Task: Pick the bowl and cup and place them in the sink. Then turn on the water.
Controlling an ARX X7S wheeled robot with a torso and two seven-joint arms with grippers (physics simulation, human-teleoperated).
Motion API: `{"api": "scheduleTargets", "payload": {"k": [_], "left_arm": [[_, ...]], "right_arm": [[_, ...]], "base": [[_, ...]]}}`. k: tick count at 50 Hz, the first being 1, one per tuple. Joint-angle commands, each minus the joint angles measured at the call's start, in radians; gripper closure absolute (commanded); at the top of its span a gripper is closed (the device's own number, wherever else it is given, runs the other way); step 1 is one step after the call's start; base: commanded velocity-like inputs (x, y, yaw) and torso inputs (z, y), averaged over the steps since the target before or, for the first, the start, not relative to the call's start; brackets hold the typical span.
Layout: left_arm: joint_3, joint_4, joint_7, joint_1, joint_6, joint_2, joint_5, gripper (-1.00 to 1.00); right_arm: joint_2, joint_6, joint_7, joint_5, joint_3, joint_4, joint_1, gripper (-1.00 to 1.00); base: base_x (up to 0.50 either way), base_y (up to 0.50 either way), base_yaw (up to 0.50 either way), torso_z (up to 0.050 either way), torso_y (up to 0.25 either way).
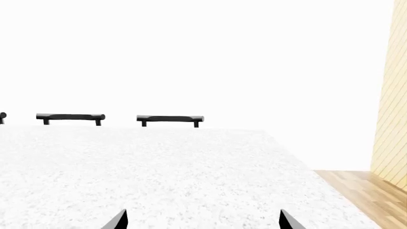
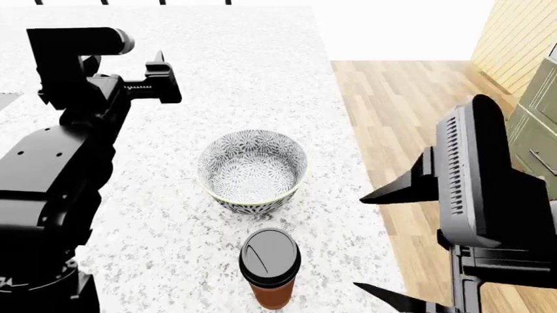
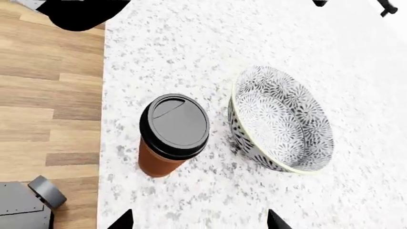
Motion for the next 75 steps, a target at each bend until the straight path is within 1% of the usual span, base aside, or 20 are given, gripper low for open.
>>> {"api": "scheduleTargets", "payload": {"k": [1, 11, 19, 33, 55, 75], "left_arm": [[-0.007, 0.008, -0.004, 0.011, -0.001, -0.002, -0.01, -1.0], [-0.021, 0.009, -0.005, 0.024, 0.006, -0.005, -0.02, -1.0], [-0.022, 0.002, -0.006, 0.028, 0.013, -0.007, -0.022, -1.0], [-0.028, 0.002, -0.01, 0.033, 0.015, -0.014, -0.028, -1.0], [-0.018, -0.004, -0.02, 0.026, 0.019, -0.012, -0.031, -1.0], [-0.029, 0.001, -0.026, 0.034, 0.022, -0.021, -0.04, -1.0]], "right_arm": [[-0.062, 0.063, -0.023, 0.015, -0.137, -0.021, 0.079, -1.0], [-0.136, 0.074, -0.009, 0.002, -0.221, 0.002, 0.112, -1.0], [-0.163, 0.026, -0.022, -0.054, -0.301, 0.052, 0.101, -1.0], [-0.215, -0.059, -0.049, -0.158, -0.408, 0.165, 0.14, -1.0], [-0.253, -0.127, -0.054, -0.185, -0.461, 0.196, 0.116, -1.0], [-0.301, -0.168, -0.059, -0.219, -0.509, 0.246, 0.132, -1.0]], "base": [[0.0, 0.0, 0.0, 0.0, 0.0], [0.0, 0.0, 0.0, 0.0, 0.0], [0.0, 0.0, 0.0, 0.0, 0.0], [0.0, 0.0, 0.0, 0.0, 0.0], [0.0, 0.0, 0.0, 0.0, 0.0], [0.0, 0.0, 0.0, 0.0, 0.0]]}}
